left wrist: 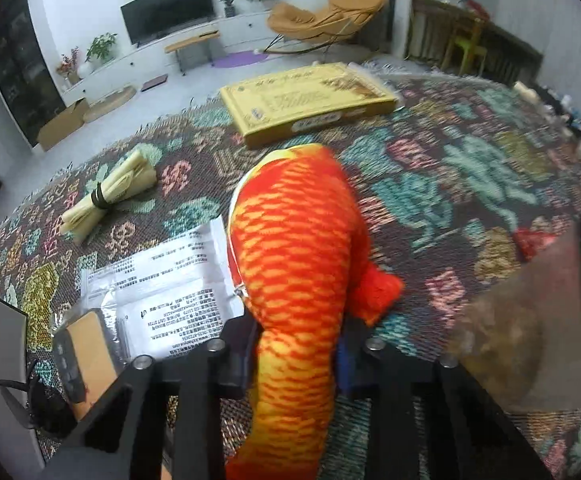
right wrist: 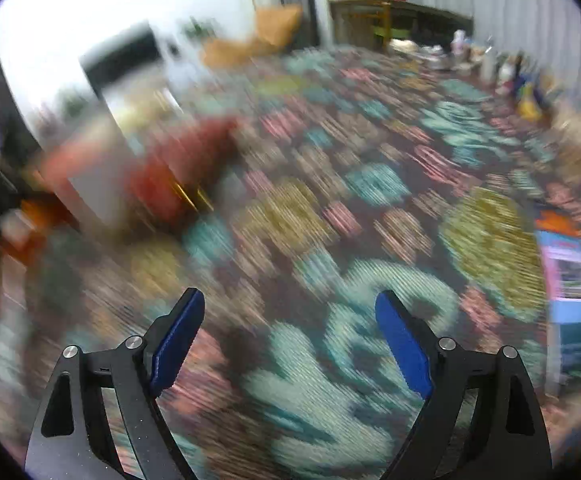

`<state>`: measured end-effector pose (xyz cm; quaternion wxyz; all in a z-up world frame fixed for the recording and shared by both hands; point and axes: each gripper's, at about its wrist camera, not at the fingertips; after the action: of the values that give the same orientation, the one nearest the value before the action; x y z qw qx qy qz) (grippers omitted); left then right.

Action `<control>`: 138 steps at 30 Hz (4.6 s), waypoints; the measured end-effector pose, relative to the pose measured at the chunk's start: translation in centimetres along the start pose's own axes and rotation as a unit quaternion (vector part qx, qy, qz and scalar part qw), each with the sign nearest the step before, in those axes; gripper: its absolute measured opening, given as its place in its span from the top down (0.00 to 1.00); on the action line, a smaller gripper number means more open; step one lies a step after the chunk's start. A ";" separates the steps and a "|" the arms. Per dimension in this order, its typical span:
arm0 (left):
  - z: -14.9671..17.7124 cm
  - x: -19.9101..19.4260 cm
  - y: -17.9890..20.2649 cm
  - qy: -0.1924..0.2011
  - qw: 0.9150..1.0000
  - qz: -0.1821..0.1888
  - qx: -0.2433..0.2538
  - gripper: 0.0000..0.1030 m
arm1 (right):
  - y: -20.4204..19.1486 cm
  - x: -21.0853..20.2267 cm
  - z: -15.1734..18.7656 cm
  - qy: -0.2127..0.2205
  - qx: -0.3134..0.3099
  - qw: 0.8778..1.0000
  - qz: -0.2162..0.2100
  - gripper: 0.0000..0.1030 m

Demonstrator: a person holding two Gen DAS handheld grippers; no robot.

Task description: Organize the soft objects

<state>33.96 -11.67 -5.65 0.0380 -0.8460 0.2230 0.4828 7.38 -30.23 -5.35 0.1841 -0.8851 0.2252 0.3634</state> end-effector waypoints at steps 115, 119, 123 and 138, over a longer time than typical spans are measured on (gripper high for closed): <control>26.3 -13.2 -6.7 0.055 0.990 -0.057 -0.115 0.00 | -15.2 0.3 9.2 -0.049 -0.184 0.979 0.068 0.13; 26.3 -13.6 -6.6 0.045 0.992 -0.055 -0.104 0.00 | -15.2 0.3 9.2 -0.049 -0.184 0.979 0.067 0.13; 27.9 -14.5 -6.9 0.049 0.994 -0.044 -0.093 0.00 | -15.2 0.4 9.2 -0.049 -0.184 0.980 0.066 0.13; 28.2 -14.7 -7.2 0.056 0.992 -0.047 -0.099 0.00 | -34.1 2.1 5.7 -0.083 -0.328 0.934 -0.118 0.14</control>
<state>7.98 7.66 -9.42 -0.0357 -0.8808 0.1364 0.4521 23.68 0.32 -5.17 -0.0565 -0.8831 -0.0285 0.4648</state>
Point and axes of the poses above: each gripper's, at about its wrist camera, not at the fingertips, and x roughly the way its jaws point, y to its right, z to its underside, and after that the axes turned 12 degrees about z, right-handed
